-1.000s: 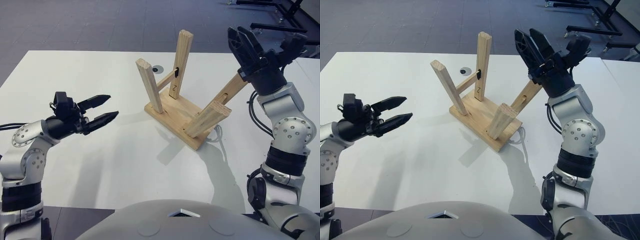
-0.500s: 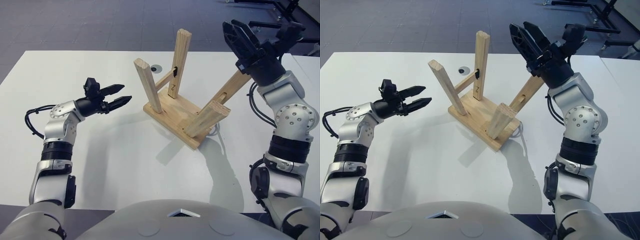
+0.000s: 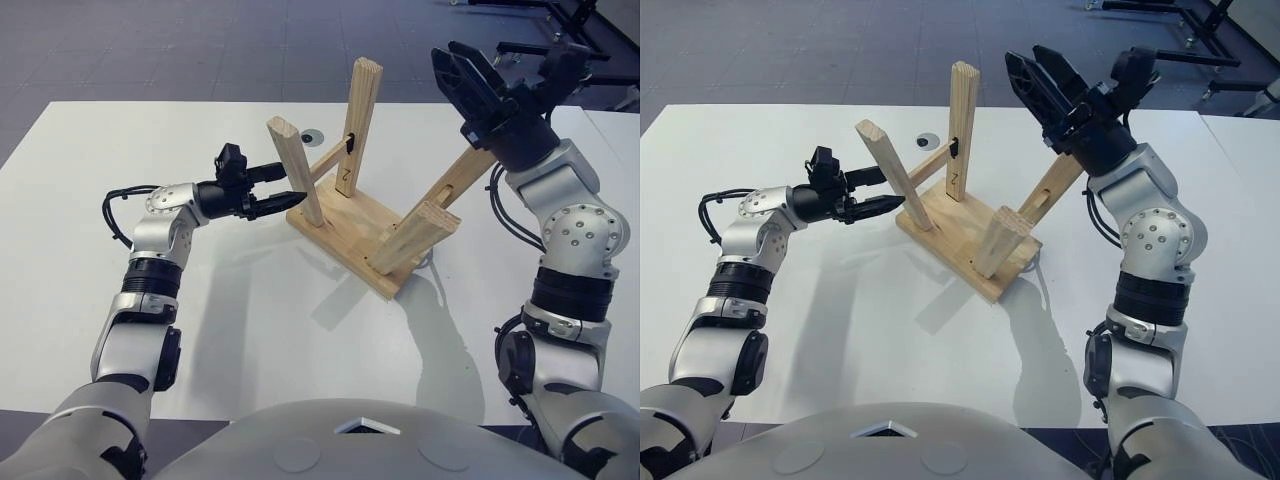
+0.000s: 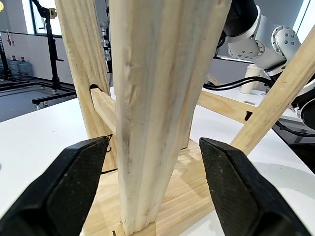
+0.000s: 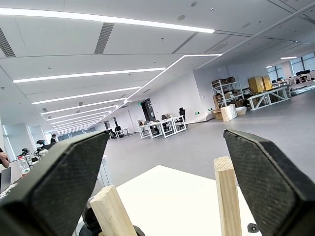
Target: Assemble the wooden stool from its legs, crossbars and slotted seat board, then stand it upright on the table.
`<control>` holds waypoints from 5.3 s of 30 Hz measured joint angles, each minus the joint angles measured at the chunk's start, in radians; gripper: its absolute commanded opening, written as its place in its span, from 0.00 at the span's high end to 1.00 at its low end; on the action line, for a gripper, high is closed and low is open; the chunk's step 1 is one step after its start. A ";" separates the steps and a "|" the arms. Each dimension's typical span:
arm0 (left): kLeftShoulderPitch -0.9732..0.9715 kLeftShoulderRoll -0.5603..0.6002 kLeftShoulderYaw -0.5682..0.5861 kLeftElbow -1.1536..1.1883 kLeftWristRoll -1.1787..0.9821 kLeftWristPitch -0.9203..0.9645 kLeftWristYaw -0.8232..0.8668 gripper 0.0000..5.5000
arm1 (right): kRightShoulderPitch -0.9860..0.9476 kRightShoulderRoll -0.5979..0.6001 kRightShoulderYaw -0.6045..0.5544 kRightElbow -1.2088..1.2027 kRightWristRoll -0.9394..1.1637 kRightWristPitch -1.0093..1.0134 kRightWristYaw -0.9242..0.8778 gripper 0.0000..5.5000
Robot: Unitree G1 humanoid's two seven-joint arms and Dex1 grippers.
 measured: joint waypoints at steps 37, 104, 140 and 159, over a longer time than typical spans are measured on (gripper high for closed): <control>0.491 0.079 -0.006 -0.750 0.009 0.039 0.246 0.81 | 0.027 -0.100 -0.097 -0.055 0.078 0.036 0.115 0.21; 0.488 0.271 -0.160 -0.516 0.187 -0.100 0.184 0.65 | 0.059 -0.130 0.367 0.656 -0.709 -0.549 0.804 0.21; 0.354 0.183 -0.208 -0.372 0.216 -0.022 0.197 0.79 | 0.065 -0.120 0.407 0.672 -0.776 -0.657 0.882 0.77; 0.717 0.400 0.056 -1.016 -0.528 0.884 0.237 0.81 | 0.180 -0.485 0.509 -0.020 -0.347 0.369 1.012 0.80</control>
